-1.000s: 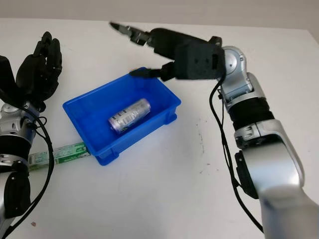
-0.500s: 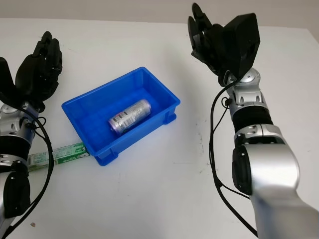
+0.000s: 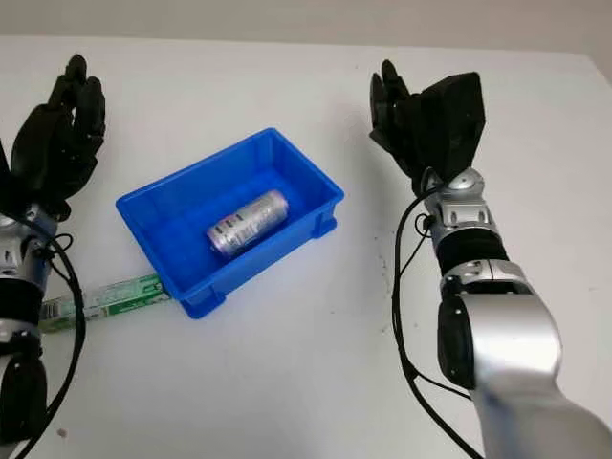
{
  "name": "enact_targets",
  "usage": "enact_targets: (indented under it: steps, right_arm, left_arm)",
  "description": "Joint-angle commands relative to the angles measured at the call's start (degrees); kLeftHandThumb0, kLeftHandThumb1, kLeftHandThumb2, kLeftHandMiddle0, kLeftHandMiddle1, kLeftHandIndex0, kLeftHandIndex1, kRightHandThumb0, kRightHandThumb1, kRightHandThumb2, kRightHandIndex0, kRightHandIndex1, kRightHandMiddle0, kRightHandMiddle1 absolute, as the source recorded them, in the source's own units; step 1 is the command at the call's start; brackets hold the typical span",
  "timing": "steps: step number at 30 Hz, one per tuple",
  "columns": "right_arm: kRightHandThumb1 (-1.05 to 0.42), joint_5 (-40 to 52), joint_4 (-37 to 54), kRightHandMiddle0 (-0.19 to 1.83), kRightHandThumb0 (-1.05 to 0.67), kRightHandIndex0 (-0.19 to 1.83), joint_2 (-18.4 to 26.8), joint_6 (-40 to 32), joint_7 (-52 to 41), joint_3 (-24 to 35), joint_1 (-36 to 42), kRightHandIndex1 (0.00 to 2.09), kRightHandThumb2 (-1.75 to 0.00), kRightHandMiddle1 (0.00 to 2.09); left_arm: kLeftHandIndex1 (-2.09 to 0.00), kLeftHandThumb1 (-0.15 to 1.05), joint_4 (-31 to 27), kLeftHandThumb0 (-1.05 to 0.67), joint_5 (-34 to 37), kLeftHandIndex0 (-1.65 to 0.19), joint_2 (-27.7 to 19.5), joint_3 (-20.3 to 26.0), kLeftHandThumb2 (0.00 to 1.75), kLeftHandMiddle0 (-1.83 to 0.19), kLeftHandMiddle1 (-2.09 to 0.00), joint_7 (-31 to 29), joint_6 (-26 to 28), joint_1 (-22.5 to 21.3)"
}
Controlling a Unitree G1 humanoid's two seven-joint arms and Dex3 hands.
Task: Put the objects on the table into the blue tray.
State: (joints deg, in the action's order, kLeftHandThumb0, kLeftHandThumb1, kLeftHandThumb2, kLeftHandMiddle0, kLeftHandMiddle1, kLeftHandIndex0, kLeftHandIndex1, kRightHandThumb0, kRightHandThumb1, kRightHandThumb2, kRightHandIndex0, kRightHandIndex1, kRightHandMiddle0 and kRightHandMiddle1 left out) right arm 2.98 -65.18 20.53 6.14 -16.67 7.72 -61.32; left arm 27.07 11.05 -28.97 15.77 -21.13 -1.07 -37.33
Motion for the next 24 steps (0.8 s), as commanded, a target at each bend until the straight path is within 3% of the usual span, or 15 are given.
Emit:
enact_targets:
  steps: [1,4,7,14,19,24]
  right_arm:
    - [-1.05,-0.18,1.18,-0.19,-0.78,-0.19,-0.37,0.64,0.67,0.04,0.46,0.0,-0.79,0.0]
    - [-1.05,-0.02,1.21,-0.19,-0.77,-0.19,-0.83,0.72,0.78,0.11,0.62,0.0,-0.79,0.0]
    - [-1.05,-0.08,1.05,-0.19,-0.77,-0.19,-1.07,0.72,0.72,0.04,0.75,0.0,-0.8,0.0]
    - [-1.05,0.11,0.39,-0.19,-0.78,-0.19,-1.32,0.41,0.31,0.2,0.48,0.0,-0.8,0.0]
    - [-1.05,0.15,0.07,-0.19,-0.77,-0.19,-1.58,0.37,0.61,0.36,0.31,0.0,-0.79,0.0]
    - [-1.05,0.65,0.18,-0.19,-0.76,-0.19,-1.47,-0.58,0.02,0.74,0.01,0.0,-0.78,0.0]
  left_arm:
    - [0.0,1.05,-11.96,-0.8,-0.65,0.19,-3.97,0.26,0.46,0.19,0.0,-1.1,3.15,5.19]
    - [0.0,1.05,-27.16,-0.79,-4.86,0.19,-10.65,1.06,0.5,0.19,0.0,-2.7,8.8,12.89]
    - [-0.04,1.05,-40.31,-0.89,-9.94,0.13,-17.61,4.26,0.46,0.13,-0.05,-5.37,14.37,20.61]
    - [-0.05,1.01,-66.85,-0.87,-12.91,0.12,-23.3,16.0,0.11,0.12,-0.05,-14.04,34.36,37.18]
    - [-0.05,0.93,-77.17,-0.74,-17.71,0.13,-25.66,19.51,0.04,0.1,-0.06,-19.46,43.22,46.4]
    - [-0.06,0.94,-82.45,-0.8,-24.18,0.1,-25.79,19.79,0.06,0.1,-0.05,-21.77,42.87,55.0]
